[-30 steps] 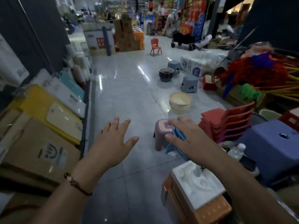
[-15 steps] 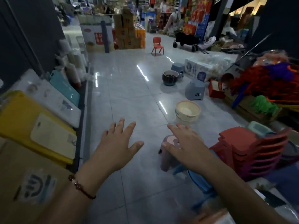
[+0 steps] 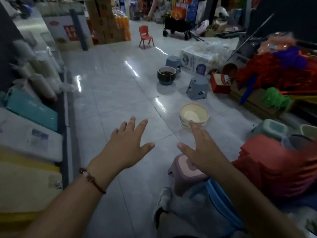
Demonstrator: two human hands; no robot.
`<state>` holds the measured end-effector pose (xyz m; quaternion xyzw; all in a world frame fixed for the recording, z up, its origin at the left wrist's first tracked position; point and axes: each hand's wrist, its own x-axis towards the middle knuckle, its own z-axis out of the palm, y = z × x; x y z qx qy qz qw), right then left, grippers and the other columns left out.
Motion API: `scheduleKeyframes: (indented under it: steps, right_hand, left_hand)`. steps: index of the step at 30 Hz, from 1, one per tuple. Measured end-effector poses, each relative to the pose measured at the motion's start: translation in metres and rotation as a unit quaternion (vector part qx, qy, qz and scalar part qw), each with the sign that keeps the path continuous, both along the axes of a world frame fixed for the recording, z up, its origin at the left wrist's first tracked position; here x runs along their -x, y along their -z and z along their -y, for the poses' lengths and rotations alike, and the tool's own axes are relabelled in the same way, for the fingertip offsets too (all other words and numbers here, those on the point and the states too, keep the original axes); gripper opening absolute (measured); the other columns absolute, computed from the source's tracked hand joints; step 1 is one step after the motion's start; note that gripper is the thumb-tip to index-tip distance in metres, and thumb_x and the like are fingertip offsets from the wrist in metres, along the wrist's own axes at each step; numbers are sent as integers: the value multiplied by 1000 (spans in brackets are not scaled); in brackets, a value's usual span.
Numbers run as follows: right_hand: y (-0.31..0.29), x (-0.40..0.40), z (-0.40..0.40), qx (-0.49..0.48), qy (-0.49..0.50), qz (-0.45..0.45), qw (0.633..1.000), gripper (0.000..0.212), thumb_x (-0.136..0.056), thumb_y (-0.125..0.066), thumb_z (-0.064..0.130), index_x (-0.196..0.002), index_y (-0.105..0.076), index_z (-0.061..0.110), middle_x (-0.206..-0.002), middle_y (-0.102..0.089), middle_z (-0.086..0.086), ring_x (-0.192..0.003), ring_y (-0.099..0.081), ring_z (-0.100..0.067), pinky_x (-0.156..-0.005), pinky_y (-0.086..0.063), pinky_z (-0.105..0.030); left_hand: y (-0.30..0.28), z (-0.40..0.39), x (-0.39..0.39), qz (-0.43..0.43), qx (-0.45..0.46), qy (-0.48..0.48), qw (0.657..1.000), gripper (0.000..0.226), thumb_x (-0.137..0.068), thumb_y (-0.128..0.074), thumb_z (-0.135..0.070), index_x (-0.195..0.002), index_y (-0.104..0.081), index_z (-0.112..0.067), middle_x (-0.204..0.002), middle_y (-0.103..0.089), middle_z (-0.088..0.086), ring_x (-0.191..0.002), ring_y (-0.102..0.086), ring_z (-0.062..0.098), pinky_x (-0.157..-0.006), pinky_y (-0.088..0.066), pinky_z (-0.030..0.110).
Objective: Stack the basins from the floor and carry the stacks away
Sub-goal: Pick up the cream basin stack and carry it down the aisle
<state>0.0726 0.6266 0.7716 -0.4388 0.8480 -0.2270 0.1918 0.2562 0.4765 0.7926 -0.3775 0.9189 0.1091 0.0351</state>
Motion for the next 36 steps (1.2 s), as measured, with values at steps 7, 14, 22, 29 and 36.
scheduleKeyframes:
  steps: [7, 14, 22, 29, 36]
  right_hand:
    - [16, 101, 133, -13, 2, 27, 1000, 86, -94, -52, 55, -156, 4, 35, -166, 3, 4, -152, -2, -22, -122, -14, -49]
    - [-1, 182, 253, -53, -26, 13, 998, 88, -94, -57, 50, -157, 3, 35, -166, 3, 1, -152, -1, -26, -122, -11, -48]
    - [10, 259, 379, -68, -12, -22, 997, 92, -91, -61, 49, -157, 1, 32, -166, -2, 0, -152, -6, -26, -122, -16, -48]
    - [51, 323, 502, -115, 48, -14, 992, 90, -91, -59, 52, -156, -1, 31, -165, -3, -1, -151, -7, -27, -122, -15, -46]
    - [51, 375, 574, -124, 152, 17, 980, 91, -89, -64, 51, -157, -9, 26, -165, -9, -6, -150, -12, -30, -119, -22, -49]
  left_hand:
    - [11, 136, 106, 25, 19, 21, 999, 82, -93, -36, -68, -156, 4, -36, -166, 7, 8, -152, -4, 31, -122, -14, 49]
    - [7, 244, 175, 9, -16, -11, 1000, 82, -94, -36, -68, -157, 5, -36, -166, 9, 8, -152, -2, 31, -122, -12, 48]
    - [19, 376, 277, 6, -19, 53, 998, 81, -95, -36, -66, -157, 4, -34, -166, 9, 9, -152, -1, 32, -122, -12, 50]
    - [64, 516, 370, 35, -52, 130, 989, 81, -95, -37, -65, -158, 2, -33, -166, 8, 10, -152, -1, 33, -122, -11, 51]
    - [73, 621, 471, 80, -43, 244, 966, 80, -95, -38, -65, -157, 0, -31, -166, 4, 12, -151, -4, 36, -121, -14, 52]
